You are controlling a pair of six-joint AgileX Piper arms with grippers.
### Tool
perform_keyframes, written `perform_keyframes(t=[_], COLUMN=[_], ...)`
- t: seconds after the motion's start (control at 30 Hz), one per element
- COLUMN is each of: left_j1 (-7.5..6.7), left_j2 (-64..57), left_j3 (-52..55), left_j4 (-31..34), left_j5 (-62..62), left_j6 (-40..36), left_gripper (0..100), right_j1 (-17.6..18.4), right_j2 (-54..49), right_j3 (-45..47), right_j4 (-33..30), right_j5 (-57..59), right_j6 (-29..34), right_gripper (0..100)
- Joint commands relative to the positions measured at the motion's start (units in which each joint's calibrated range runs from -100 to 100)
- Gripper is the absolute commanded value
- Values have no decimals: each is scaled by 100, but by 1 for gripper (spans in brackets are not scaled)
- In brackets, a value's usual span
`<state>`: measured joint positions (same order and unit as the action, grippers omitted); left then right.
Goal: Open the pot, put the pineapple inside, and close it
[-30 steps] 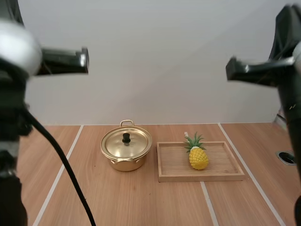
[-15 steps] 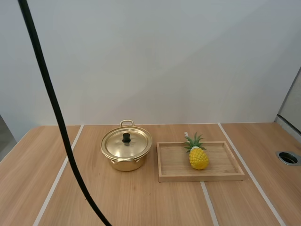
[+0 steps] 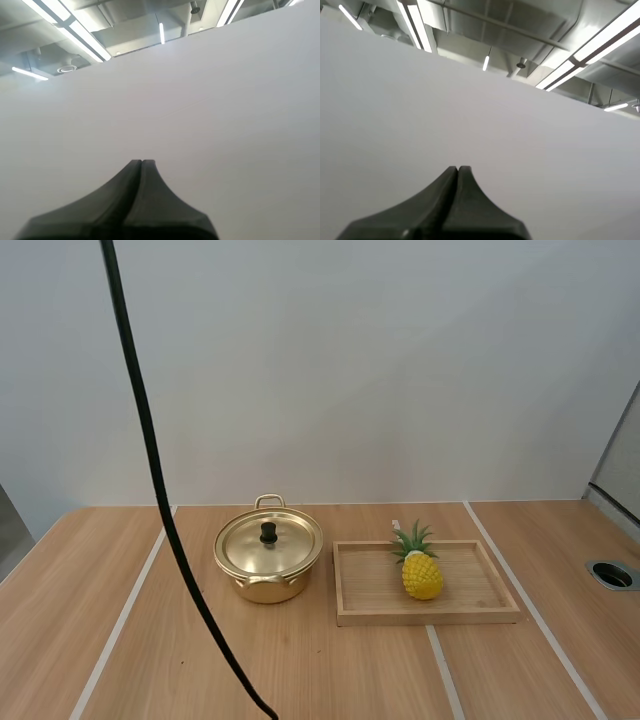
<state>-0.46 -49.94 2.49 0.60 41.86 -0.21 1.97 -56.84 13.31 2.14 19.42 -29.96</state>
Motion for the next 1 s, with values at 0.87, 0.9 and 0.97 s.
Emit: perform_keyframes(t=[0.87,0.9,0.97], left_j1=[7,7,7], left_j2=[1385,1384,1518], left_j3=[-47,-47,-47], left_j4=[-95,-119,-195], left_j5=[2245,2264,2538], left_j6=[231,231,284], left_gripper=[0,0,0], right_j1=[3,3,3], right_j2=[1299,1349,1483], right_j3=[-36,-36,-23], right_j4=[-718,-769,-846], right_j5=[2682,2822,3141], right_j6=[393,412,537], right_gripper=[0,0,0])
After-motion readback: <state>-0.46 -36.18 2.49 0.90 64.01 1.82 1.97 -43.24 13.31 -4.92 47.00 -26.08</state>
